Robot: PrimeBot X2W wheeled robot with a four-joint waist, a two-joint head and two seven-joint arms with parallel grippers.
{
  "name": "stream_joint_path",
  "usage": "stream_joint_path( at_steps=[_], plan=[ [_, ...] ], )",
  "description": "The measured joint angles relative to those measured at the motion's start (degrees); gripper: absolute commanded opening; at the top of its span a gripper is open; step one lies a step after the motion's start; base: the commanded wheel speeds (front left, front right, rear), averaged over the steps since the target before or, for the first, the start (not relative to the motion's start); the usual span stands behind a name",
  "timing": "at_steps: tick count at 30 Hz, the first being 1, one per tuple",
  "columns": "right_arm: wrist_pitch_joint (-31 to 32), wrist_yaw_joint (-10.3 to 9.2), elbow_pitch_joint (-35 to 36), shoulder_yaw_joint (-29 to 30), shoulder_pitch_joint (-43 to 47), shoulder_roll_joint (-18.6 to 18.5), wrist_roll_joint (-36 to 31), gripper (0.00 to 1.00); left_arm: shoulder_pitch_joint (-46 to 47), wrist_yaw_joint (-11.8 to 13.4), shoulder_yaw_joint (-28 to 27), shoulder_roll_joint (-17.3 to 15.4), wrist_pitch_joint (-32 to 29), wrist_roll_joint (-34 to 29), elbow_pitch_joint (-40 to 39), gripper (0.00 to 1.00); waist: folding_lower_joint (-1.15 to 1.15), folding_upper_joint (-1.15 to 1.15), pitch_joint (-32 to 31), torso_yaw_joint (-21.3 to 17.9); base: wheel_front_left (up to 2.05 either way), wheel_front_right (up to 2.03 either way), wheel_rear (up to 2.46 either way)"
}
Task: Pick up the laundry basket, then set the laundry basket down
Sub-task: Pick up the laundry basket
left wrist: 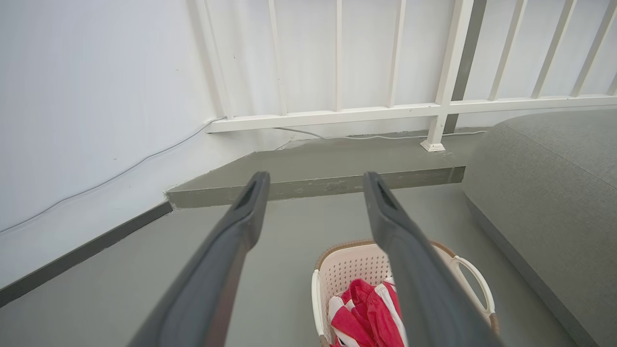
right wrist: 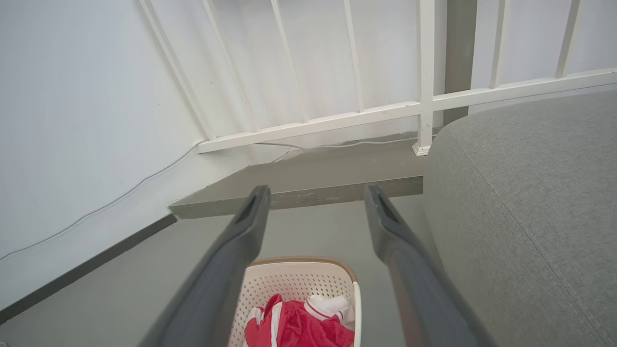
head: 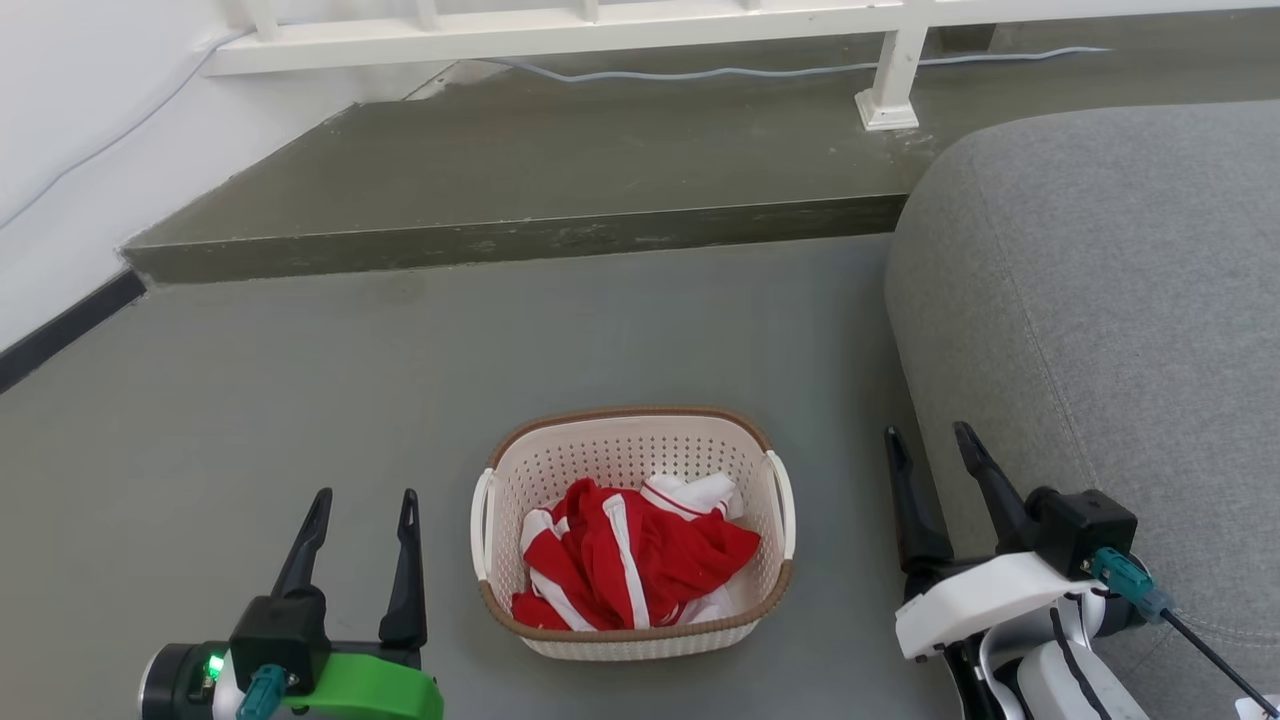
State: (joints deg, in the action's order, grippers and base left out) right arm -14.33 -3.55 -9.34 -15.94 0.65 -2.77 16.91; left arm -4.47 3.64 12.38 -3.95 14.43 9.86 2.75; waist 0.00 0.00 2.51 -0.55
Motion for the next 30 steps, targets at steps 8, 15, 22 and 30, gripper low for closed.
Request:
stream_joint_path(
  at_steps=[8,15,22,30],
  plan=[
    [0.0,0.01,0.1,0.0,0.0,0.0,0.0,1.00,0.0,-0.1,-0.3,0.0,0.0,0.0,0.0,1.00,0.00,0.00,0.2,0.0,0.00,0.00,0.00],
    [0.0,0.01,0.3,-0.1,0.0,0.0,0.1,1.00,0.0,-0.1,-0.7,0.2,0.0,0.0,0.0,1.00,0.00,0.00,0.5,0.0,0.00,0.00,0.00],
    [0.0,0.02,0.3,-0.1,0.0,0.0,0.2,1.00,0.0,-0.2,-0.8,0.4,0.0,0.0,0.0,1.00,0.00,0.00,0.8,0.0,0.00,0.00,0.00],
    [0.0,0.02,1.4,-0.2,-0.1,0.0,0.2,1.00,0.0,-0.2,-1.1,0.6,0.0,0.0,-0.8,1.00,0.00,0.00,2.3,0.1,0.00,0.00,0.00]
  ],
)
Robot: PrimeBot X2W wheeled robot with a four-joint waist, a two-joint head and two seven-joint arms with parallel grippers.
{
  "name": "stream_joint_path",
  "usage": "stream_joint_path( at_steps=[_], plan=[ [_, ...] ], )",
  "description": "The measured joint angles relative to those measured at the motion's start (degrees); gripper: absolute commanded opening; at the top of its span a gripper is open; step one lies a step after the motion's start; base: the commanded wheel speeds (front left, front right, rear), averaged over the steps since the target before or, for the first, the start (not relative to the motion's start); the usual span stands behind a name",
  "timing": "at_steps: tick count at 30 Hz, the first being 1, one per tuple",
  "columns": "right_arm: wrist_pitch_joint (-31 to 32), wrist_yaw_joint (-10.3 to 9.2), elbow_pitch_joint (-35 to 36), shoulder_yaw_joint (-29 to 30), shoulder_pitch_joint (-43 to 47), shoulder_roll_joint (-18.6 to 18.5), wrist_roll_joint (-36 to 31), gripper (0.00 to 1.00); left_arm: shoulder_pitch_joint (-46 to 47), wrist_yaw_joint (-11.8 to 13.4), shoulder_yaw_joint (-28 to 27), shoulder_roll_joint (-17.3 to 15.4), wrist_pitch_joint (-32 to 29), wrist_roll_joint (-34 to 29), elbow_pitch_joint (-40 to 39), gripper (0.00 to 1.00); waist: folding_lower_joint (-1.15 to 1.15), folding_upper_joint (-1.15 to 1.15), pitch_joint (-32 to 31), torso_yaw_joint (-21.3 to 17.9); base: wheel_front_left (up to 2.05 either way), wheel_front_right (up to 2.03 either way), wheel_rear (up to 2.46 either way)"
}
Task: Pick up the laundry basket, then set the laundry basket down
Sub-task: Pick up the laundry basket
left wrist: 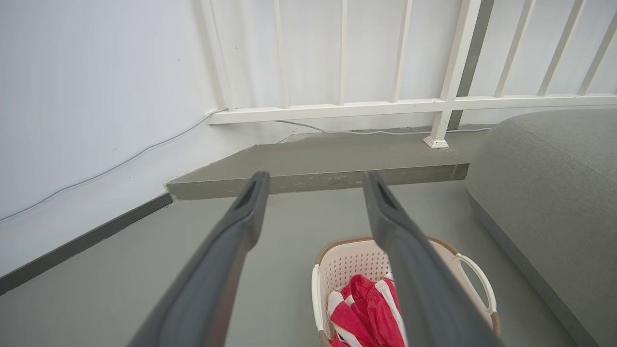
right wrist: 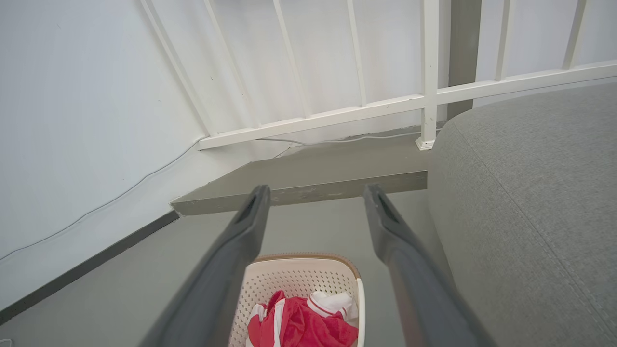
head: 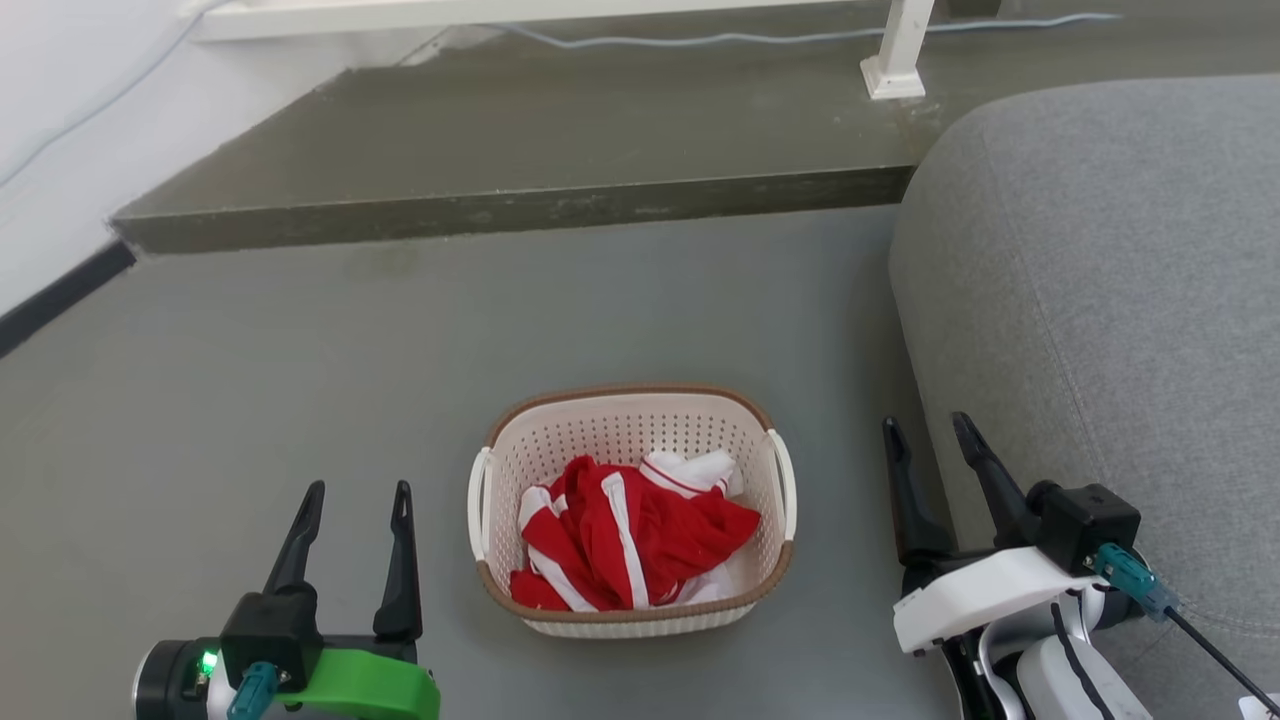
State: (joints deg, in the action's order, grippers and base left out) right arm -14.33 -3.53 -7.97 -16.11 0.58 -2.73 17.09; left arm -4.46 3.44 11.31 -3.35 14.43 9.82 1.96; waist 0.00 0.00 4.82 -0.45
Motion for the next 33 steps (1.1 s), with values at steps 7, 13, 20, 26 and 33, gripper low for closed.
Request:
stream_joint_path(
  at_steps=[7,13,20,26,33],
  plan=[
    [0.0,0.00,0.6,-0.1,-0.3,0.0,-0.1,1.00,0.1,-0.4,0.0,0.1,0.0,0.0,-0.7,1.00,0.00,0.00,2.9,0.0,0.00,0.00,0.00],
    [0.0,0.07,0.9,0.9,-2.7,0.0,-0.4,1.00,2.6,-1.0,0.1,0.2,0.0,0.0,-0.5,1.00,0.00,0.00,6.5,0.0,0.00,0.00,0.00],
    [0.0,0.52,0.7,2.1,-6.6,0.0,-1.0,1.00,6.3,-1.5,0.5,0.3,0.0,-0.6,1.7,1.00,0.00,0.00,11.3,0.0,0.00,0.00,0.00],
    [0.0,1.18,-1.4,2.5,-10.2,0.0,-1.0,1.00,10.3,-2.0,0.5,0.3,0.0,-1.0,5.1,1.00,0.00,0.00,15.6,-0.1,0.00,0.00,0.00],
    [-0.1,1.77,-4.6,3.2,-15.1,-0.1,-1.0,1.00,16.4,-2.5,0.4,0.4,0.0,-1.5,8.6,1.00,0.00,0.00,20.8,-0.2,0.00,0.00,0.00]
  ],
)
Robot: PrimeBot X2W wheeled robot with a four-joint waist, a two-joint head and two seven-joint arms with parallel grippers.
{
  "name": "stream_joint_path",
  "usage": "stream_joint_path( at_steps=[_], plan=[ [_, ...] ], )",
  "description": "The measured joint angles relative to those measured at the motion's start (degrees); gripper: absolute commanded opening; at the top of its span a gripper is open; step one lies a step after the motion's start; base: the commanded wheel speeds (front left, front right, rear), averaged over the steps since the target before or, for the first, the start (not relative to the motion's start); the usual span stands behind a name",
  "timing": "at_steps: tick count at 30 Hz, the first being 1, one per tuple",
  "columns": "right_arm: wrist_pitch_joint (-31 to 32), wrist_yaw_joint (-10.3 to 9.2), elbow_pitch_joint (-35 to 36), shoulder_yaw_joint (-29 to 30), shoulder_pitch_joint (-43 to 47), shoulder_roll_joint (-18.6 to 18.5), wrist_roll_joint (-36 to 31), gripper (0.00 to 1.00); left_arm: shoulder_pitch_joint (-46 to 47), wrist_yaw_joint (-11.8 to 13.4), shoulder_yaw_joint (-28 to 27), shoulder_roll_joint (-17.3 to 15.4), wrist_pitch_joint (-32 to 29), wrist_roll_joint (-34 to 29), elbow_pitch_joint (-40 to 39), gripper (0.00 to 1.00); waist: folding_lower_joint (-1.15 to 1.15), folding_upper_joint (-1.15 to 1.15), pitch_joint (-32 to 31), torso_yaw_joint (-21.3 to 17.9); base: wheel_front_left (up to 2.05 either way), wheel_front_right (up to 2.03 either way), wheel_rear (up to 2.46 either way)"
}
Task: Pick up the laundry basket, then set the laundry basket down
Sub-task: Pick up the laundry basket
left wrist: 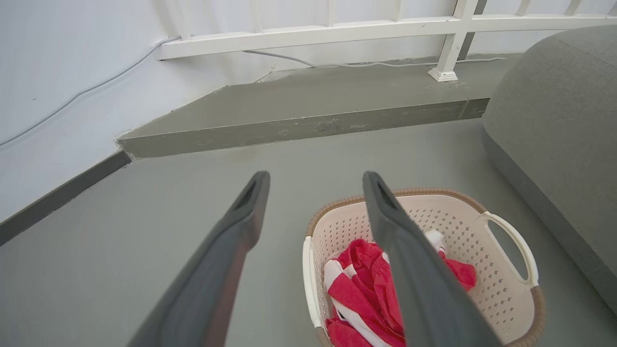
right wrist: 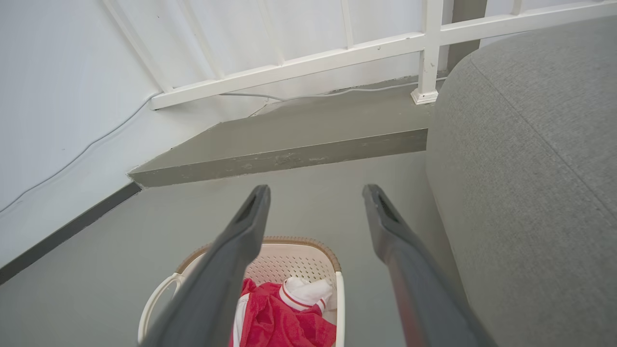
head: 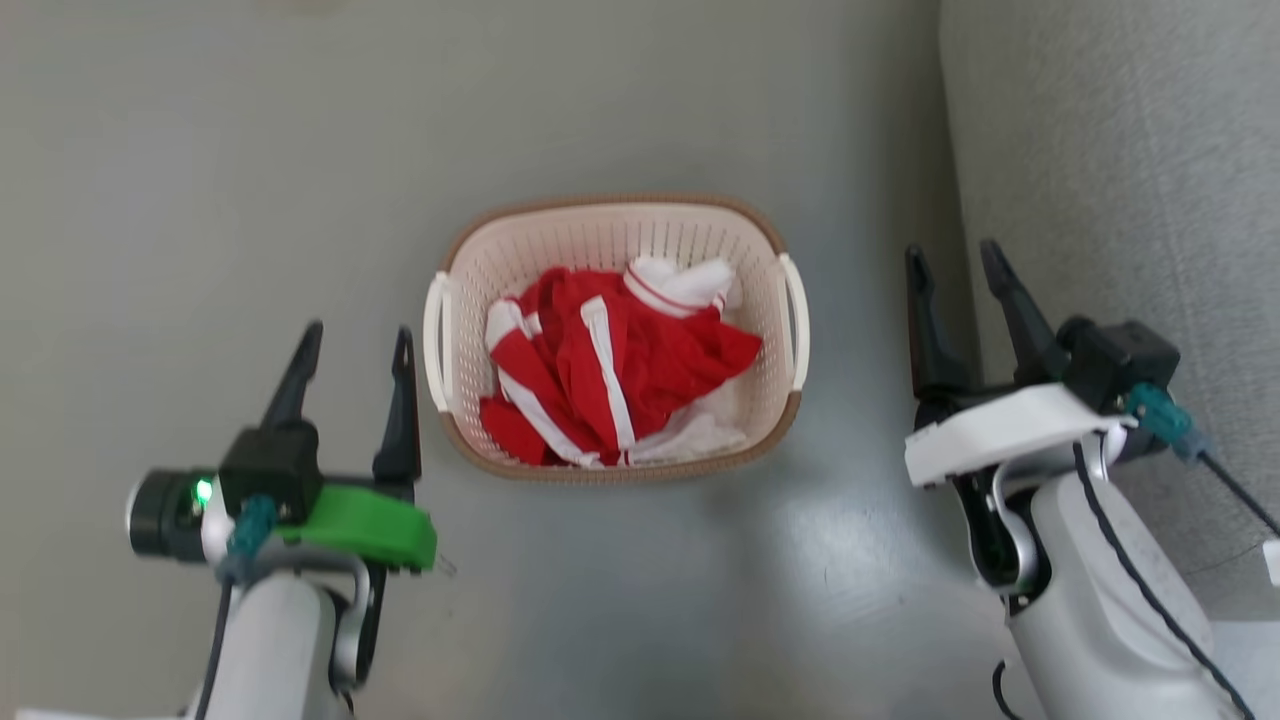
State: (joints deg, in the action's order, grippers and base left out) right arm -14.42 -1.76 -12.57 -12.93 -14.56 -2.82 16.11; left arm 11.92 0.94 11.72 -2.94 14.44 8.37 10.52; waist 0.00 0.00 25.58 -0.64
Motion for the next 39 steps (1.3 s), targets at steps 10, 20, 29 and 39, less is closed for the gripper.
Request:
stream_joint_path(
  at_steps=[10,20,29,39],
  plan=[
    [0.0,0.53,-6.5,0.3,-6.9,-0.1,0.0,1.00,9.3,-1.0,0.6,0.1,0.1,-0.7,6.8,1.00,0.00,0.00,8.1,0.1,0.00,0.00,0.00],
    [0.2,0.74,-12.3,0.3,-14.1,-0.6,-0.6,1.00,16.4,-1.5,0.8,0.3,-0.7,-0.7,13.5,1.00,0.01,0.00,14.7,0.5,0.00,0.00,0.00],
    [0.8,1.05,-16.3,-0.7,-20.3,-0.7,-1.2,1.00,23.5,-2.1,1.4,0.6,-2.4,-0.9,19.1,1.00,0.01,0.00,21.3,1.0,0.00,0.00,0.00],
    [0.8,2.05,-22.4,-2.3,-24.1,-0.8,-1.6,1.00,28.7,-3.0,2.0,1.1,-2.3,-0.9,25.1,1.00,0.01,0.00,27.7,1.9,0.00,0.00,0.00]
  ],
)
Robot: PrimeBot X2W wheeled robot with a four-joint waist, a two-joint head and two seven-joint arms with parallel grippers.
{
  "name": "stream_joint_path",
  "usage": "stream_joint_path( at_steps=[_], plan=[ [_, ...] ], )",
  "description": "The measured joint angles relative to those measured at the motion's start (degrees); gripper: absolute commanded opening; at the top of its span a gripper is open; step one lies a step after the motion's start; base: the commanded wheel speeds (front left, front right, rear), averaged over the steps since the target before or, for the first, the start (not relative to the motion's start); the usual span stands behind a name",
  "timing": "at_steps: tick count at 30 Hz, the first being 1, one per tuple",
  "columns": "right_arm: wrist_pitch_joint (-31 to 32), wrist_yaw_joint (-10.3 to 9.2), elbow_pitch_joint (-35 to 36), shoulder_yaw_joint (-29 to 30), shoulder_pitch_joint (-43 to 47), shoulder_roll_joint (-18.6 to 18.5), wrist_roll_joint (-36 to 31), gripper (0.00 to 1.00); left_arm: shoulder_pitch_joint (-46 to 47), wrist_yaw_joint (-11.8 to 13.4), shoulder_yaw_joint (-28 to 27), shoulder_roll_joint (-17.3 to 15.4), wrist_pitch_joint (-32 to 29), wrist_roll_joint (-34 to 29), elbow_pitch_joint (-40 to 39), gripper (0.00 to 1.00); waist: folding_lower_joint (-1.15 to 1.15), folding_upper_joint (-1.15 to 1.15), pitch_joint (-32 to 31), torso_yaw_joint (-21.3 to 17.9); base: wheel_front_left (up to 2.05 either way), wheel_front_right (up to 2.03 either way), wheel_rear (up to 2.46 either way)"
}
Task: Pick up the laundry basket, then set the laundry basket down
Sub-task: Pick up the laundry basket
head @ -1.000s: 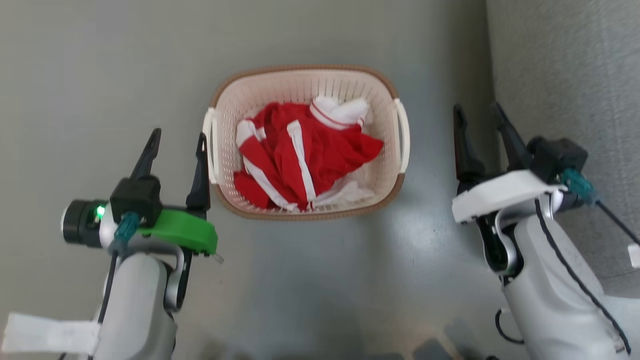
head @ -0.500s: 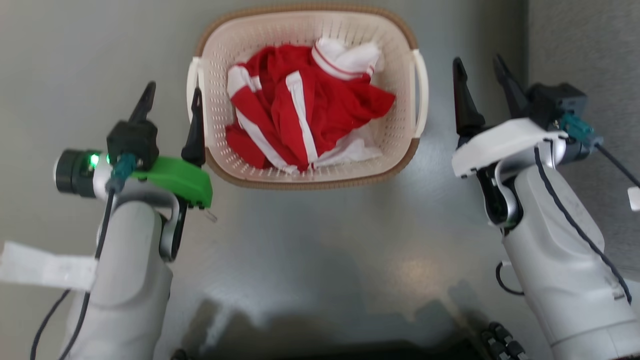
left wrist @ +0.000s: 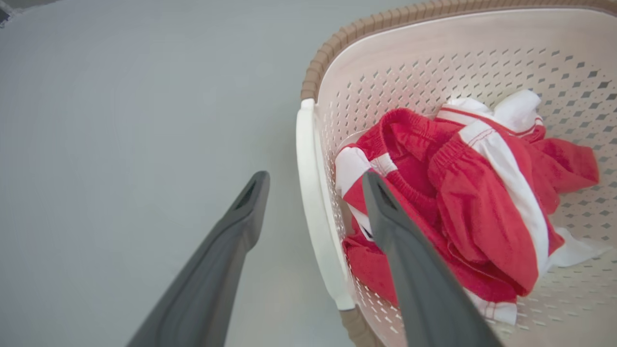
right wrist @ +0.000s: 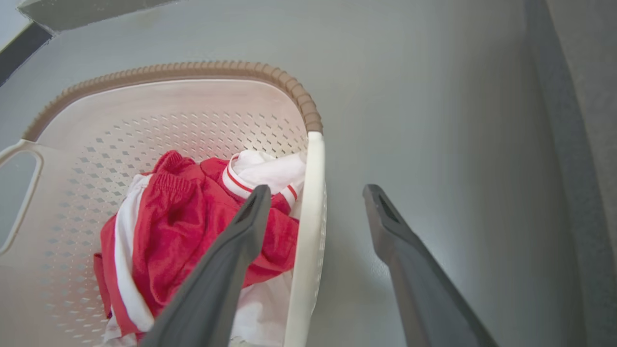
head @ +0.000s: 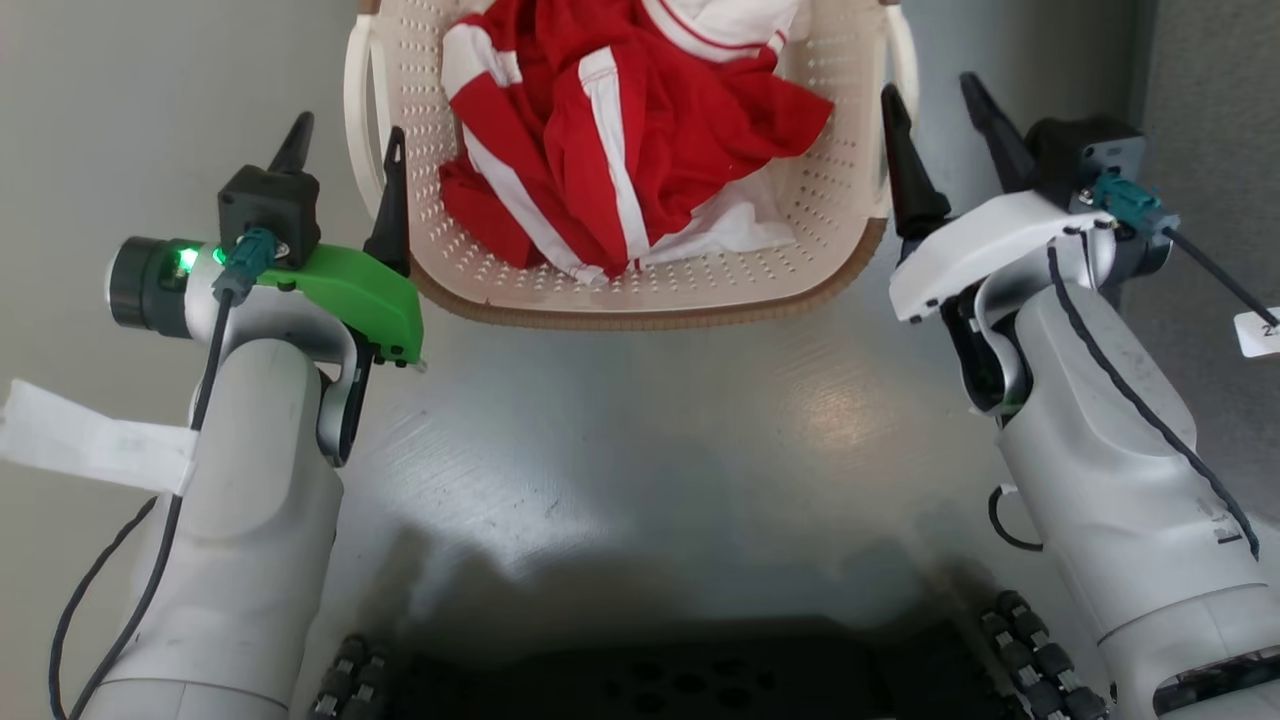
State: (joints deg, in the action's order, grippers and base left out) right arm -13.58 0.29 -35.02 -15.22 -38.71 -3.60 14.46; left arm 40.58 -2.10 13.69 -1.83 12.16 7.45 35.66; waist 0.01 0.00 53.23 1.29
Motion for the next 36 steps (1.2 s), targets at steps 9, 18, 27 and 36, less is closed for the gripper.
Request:
stream_joint_path(
  at_steps=[9,18,27,36],
  plan=[
    [0.0,0.70,-4.2,-1.6,-2.6,0.0,0.5,1.00,2.8,-0.9,0.9,0.3,0.0,0.1,5.0,1.00,-0.01,0.00,2.7,0.9,0.00,0.00,0.00],
    [0.0,0.63,-6.5,-2.8,-5.8,-0.1,2.7,1.00,6.4,-1.4,1.6,0.5,0.1,0.5,8.6,1.00,-0.01,0.00,5.3,1.1,0.00,0.00,0.00],
    [0.0,0.55,-9.5,-5.1,-7.9,-0.2,3.4,1.00,8.9,-2.3,2.7,0.7,0.6,1.4,12.4,0.97,-0.01,0.00,6.6,1.6,0.00,0.00,0.00],
    [-0.1,-0.11,-11.8,-6.8,-9.4,0.1,4.5,0.00,10.7,-3.4,4.6,1.4,1.1,3.1,15.1,0.00,-0.01,0.00,6.9,1.8,0.00,0.00,0.00]
  ],
)
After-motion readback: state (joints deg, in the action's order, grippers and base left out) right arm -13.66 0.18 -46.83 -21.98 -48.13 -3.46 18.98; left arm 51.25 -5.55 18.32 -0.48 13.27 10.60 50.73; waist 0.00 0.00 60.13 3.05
